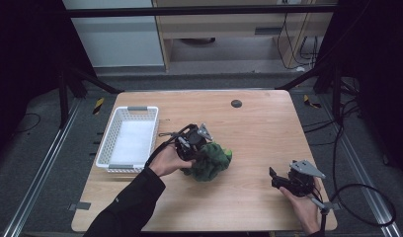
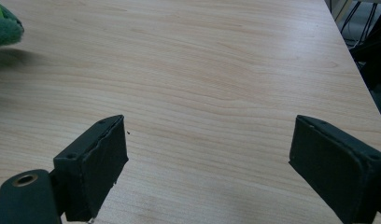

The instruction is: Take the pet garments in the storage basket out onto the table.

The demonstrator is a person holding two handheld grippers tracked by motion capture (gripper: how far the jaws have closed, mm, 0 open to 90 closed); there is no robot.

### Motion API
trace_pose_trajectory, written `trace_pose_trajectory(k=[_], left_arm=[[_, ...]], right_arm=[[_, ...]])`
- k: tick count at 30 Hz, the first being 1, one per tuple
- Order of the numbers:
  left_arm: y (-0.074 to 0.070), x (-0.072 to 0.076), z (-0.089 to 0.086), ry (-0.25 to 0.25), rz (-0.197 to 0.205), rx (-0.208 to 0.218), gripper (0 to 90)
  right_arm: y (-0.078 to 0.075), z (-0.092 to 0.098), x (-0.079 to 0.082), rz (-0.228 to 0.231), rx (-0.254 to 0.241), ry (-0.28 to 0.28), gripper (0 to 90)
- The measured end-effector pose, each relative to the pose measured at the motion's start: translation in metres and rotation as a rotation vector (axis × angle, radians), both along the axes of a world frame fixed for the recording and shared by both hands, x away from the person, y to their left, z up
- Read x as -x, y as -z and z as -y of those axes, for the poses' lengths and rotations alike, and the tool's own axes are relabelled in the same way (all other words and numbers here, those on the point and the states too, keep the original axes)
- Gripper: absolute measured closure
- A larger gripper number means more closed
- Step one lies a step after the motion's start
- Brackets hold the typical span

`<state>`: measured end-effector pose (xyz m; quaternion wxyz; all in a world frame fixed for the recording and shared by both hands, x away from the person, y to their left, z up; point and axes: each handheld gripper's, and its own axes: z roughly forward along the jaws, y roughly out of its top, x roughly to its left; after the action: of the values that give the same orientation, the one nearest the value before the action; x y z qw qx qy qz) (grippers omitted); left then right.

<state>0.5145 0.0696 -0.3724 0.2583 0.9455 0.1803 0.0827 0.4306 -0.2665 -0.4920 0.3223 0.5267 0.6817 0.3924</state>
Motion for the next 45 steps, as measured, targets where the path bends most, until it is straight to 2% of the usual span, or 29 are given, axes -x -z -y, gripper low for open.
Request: trace_pose_trajectory(k=[11, 17, 24, 30, 35, 36, 37, 39, 40, 45], left_arm=[[0.024, 0.002, 0.008, 0.014, -0.026, -0.024, 75.7], [0.029, 0.002, 0.008, 0.017, -0.032, -0.024, 74.2], [0.039, 0.001, 0.008, 0.014, -0.047, -0.026, 67.7], [0.042, 0.002, 0.008, 0.014, -0.046, -0.014, 57.3], [0.045, 0.004, 0.006, -0.003, -0.040, -0.004, 43.5], [0.044, 0.004, 0.005, -0.006, -0.038, -0.005, 43.5], [0.044, 0.005, 0.003, -0.014, -0.033, 0.013, 38.6], [0.043, 0.005, 0.002, -0.022, -0.028, 0.022, 32.0], [0.042, 0.006, 0.000, -0.029, -0.023, 0.037, 29.9], [0.039, 0.010, -0.003, -0.035, -0.012, 0.060, 23.5]], right_arm=[[0.001, 0.000, 0.000, -0.001, 0.005, 0.001, 11.0], [0.001, 0.000, 0.000, -0.003, 0.006, -0.001, 11.0], [0.001, 0.000, 0.000, -0.006, 0.008, -0.002, 11.1], [0.002, 0.000, 0.000, -0.008, 0.005, -0.003, 11.1], [0.002, 0.000, 0.000, -0.009, 0.006, -0.003, 11.0], [0.002, 0.000, 0.000, -0.009, 0.006, -0.003, 11.0], [0.002, 0.000, 0.000, -0.009, 0.005, -0.003, 11.0], [0.002, 0.000, 0.000, -0.012, 0.003, -0.002, 10.9], [0.002, 0.000, 0.000, -0.013, 0.005, -0.002, 10.9], [0.002, 0.000, -0.001, -0.018, 0.006, 0.000, 10.4]])
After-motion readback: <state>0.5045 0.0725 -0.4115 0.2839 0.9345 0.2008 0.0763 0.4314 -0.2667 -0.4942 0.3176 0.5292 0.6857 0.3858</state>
